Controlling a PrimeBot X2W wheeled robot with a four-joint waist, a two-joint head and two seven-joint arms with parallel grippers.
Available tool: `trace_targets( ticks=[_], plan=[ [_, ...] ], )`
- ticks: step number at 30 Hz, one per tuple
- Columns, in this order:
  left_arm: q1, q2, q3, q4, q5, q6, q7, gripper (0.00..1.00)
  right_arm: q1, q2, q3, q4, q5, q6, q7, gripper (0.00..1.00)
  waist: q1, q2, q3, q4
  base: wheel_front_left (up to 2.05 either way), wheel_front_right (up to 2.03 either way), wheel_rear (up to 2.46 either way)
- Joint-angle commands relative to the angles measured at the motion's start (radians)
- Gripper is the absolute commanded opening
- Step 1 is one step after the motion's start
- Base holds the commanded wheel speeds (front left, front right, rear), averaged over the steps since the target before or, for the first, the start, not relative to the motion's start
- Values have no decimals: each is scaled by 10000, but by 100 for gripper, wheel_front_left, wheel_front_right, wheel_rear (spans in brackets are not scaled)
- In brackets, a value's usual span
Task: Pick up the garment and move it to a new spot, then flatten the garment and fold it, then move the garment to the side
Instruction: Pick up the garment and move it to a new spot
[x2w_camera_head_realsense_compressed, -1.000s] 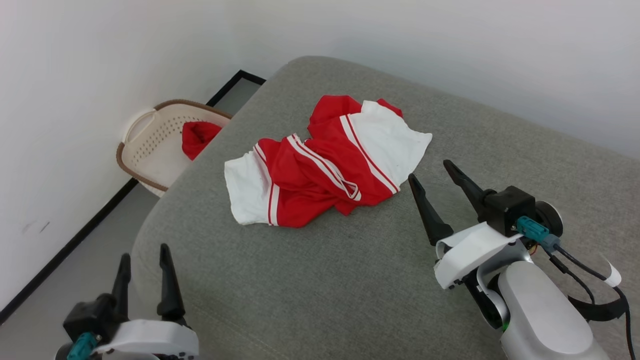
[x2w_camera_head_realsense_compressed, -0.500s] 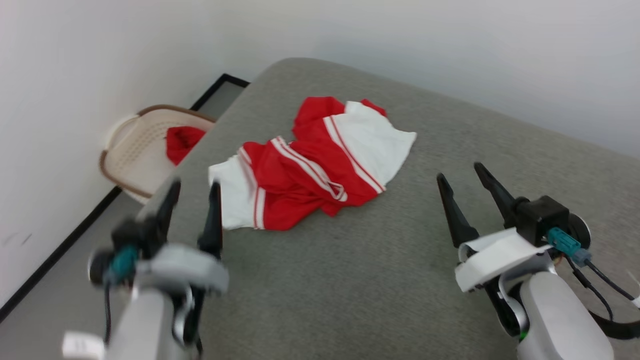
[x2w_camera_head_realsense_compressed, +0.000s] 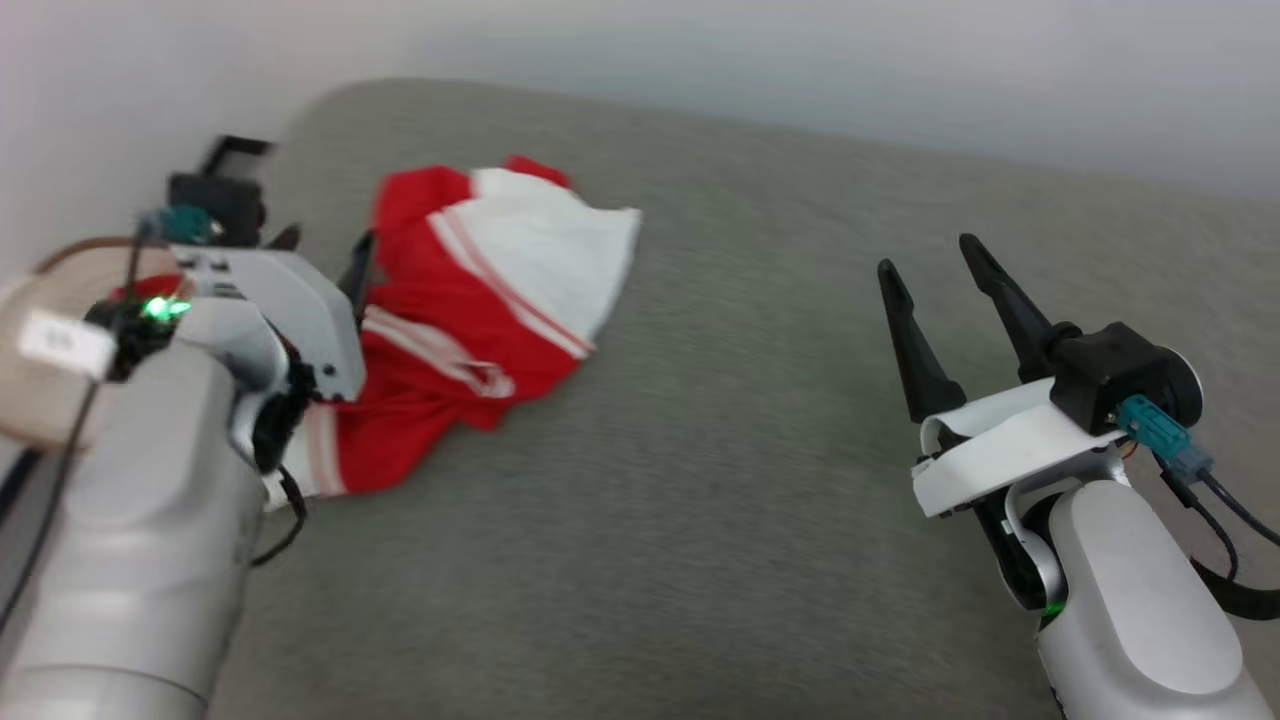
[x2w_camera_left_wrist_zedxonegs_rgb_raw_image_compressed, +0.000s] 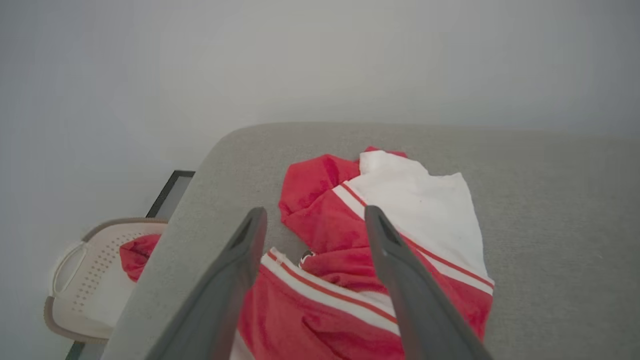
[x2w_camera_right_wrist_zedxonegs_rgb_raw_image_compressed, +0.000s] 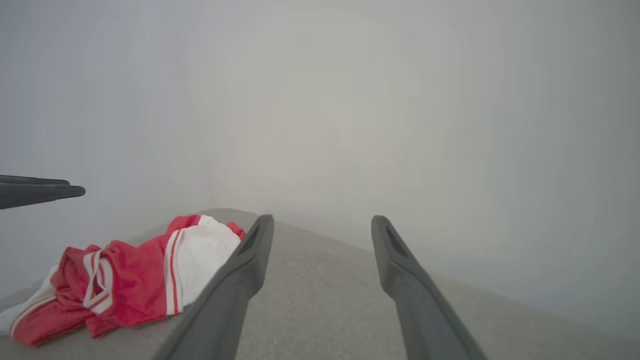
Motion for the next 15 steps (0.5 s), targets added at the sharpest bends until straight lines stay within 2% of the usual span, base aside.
trace_targets(
  ticks=[1,6,12,15],
  plan=[
    [-192,31,-166,168,-495,27,541,100,-103,50,22,-59,1,-1,-10,100,0,-1,1267,-1736,0,0,0],
    [-649,783,-752,411,-2421,21,2759,100,-151,163,41,-153,80,-1,-10,100,0,-1,1345,-2321,0,0,0],
    [-562,1806,-1268,1168,-3355,20,4547,100,-155,222,62,-286,101,-1,-9,100,0,-1,1562,-2888,0,0,0],
    [-621,1929,-1205,1780,-3660,20,5215,100,-97,181,43,-315,104,-3,-9,100,0,-1,1617,-3045,0,0,0]
  ],
)
